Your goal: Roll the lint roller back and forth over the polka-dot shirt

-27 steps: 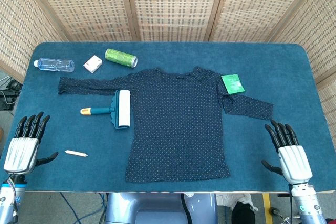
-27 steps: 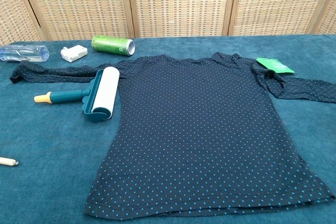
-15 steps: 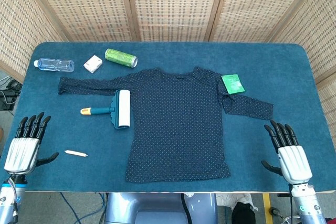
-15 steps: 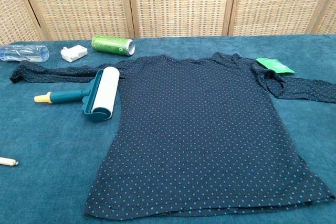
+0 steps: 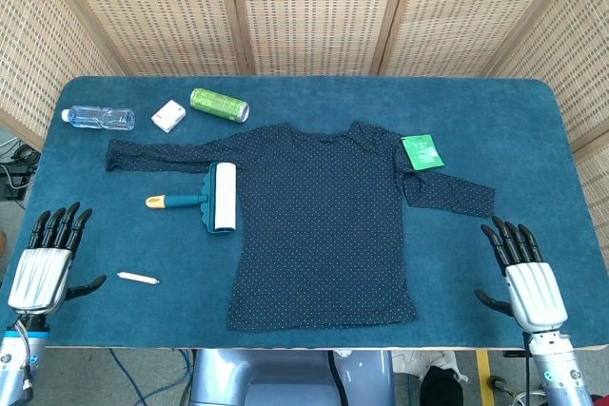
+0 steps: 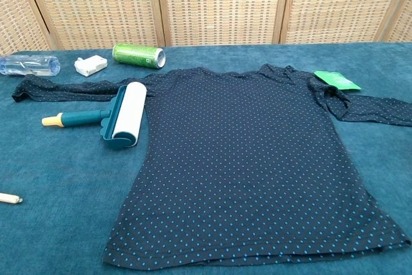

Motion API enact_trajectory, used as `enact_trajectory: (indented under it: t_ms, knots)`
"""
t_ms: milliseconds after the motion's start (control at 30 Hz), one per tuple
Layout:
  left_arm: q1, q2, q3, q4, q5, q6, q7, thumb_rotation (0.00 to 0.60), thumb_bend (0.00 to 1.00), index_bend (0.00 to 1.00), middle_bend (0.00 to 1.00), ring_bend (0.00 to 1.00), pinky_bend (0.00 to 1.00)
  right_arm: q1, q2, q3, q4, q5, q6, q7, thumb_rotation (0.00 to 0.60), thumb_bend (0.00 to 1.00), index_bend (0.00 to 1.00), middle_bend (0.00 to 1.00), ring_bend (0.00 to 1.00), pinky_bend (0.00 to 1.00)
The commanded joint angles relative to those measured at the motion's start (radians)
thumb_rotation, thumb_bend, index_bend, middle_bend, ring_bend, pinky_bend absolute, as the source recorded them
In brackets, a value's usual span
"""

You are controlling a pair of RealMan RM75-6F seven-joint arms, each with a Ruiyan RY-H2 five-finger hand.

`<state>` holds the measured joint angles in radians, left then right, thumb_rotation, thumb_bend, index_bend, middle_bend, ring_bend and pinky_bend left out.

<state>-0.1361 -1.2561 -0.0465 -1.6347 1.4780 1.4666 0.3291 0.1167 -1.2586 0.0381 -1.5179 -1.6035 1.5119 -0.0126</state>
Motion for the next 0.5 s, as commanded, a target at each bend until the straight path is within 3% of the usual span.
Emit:
enact_trajectory:
  t_ms: [33, 100, 167, 200, 333, 500]
  knots:
    - [-0.003, -0.002, -0.004, 0.000, -0.005, -0.003, -0.001, 0.600, 0.00, 0.00, 0.00, 0.00, 0.00, 0.000, 0.002, 0.001, 0.000, 0.004, -0.002, 0.006, 0.600, 0.03, 0.00, 0.00, 0.00, 0.00]
    - [-0.007, -0.005, -0.010, 0.001, -0.013, -0.010, -0.006, 0.600, 0.00, 0.00, 0.00, 0.00, 0.03, 0.000, 0.003, 0.002, 0.001, 0.007, -0.003, 0.010, 0.600, 0.03, 0.00, 0.00, 0.00, 0.00]
    - [-0.018, -0.017, -0.025, 0.011, -0.029, -0.021, -0.022, 0.600, 0.00, 0.00, 0.00, 0.02, 0.13, 0.000, 0.003, 0.005, 0.004, 0.012, -0.005, 0.017, 0.600, 0.03, 0.00, 0.00, 0.00, 0.00]
    - [-0.026, -0.025, -0.034, 0.020, -0.034, -0.027, -0.028, 0.600, 0.00, 0.00, 0.04, 0.08, 0.23, 0.001, 0.003, 0.005, 0.006, 0.015, -0.008, 0.019, 0.600, 0.03, 0.00, 0.00, 0.00, 0.00]
    - [-0.069, -0.038, -0.065, 0.047, -0.076, -0.090, -0.028, 0.600, 0.02, 0.00, 0.35, 0.40, 0.54, 0.005, 0.000, 0.008, 0.012, 0.027, -0.020, 0.023, 0.600, 0.03, 0.00, 0.00, 0.00, 0.00]
    - [-0.132, -0.028, -0.110, 0.046, -0.142, -0.179, -0.009, 0.600, 0.02, 0.01, 0.62, 0.58, 0.66, 0.007, -0.003, 0.010, 0.018, 0.035, -0.028, 0.023, 0.600, 0.03, 0.00, 0.00, 0.00, 0.00]
